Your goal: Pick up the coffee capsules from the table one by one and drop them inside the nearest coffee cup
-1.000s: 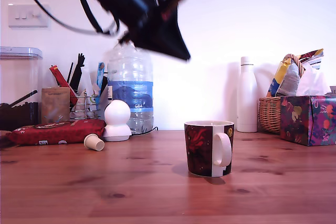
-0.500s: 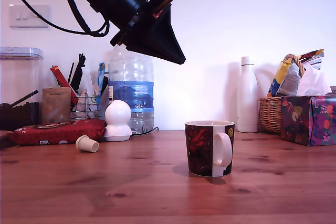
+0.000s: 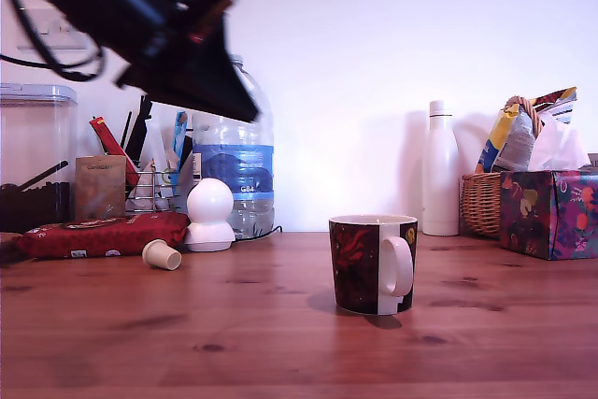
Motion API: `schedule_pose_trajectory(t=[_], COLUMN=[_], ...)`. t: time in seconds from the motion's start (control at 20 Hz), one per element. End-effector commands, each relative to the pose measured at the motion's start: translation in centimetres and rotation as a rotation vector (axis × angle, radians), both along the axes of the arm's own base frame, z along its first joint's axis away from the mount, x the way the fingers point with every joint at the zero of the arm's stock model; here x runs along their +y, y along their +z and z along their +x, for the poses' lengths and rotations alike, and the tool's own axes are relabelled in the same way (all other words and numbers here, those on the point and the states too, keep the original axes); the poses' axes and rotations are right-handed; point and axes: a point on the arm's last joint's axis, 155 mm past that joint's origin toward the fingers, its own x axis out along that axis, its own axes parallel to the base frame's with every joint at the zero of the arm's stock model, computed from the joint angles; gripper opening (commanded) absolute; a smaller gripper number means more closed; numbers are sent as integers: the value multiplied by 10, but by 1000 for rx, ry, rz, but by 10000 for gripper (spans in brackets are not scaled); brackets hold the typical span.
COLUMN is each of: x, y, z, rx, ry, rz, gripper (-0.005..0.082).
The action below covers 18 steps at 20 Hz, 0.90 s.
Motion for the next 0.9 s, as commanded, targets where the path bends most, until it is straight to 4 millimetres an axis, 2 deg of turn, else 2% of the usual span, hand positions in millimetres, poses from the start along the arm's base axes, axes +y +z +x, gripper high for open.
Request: schedule_pose_trajectory(t=[0.0,0.35,0.85], x=[15,67,140], y=[-11,-21,-38], z=[-4,-5,16], rx=[20,14,39], ry=[36,161,368], rz=[-6,-16,-13], gripper=[-19,-18,-18])
